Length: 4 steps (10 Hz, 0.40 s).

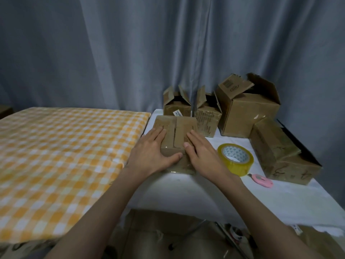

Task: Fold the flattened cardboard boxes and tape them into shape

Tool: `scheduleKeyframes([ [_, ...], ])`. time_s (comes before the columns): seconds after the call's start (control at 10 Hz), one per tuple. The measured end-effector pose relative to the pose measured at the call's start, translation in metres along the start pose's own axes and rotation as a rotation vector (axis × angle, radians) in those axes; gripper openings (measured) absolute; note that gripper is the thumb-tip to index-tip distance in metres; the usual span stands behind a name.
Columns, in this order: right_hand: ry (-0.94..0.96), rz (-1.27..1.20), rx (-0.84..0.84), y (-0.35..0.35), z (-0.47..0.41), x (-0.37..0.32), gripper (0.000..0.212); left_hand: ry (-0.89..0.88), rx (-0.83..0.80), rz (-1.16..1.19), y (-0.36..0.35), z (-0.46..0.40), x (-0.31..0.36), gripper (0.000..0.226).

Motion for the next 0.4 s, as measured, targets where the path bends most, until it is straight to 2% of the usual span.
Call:
scheduleKeyframes([
  [0.2,-0.024,0.026,-0.024,-0.002,-0.005,-0.003,0.057,0.025,-0.087,0.070,0.005,-0.009,-0.001,0.106],
  [0.3,-0.020,-0.038,-0.016,0.002,-0.004,-0.001,0.055,0.023,-0.054,0.109,0.008,-0.007,0.002,0.102],
  [0.4,-0.036,-0.159,0.098,0.016,-0.003,0.000,0.053,0.021,0.044,0.155,0.021,-0.007,0.004,0.094],
])
Point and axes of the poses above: each hand's wrist, its own z-axis away from the middle knuckle, its own y-axis out of the back of the hand, x = y × z, the point moved 1 cm from there along -z, towards the middle knuckle, and after that the axes turned 6 degrees about -x, right-handed, at the moved point
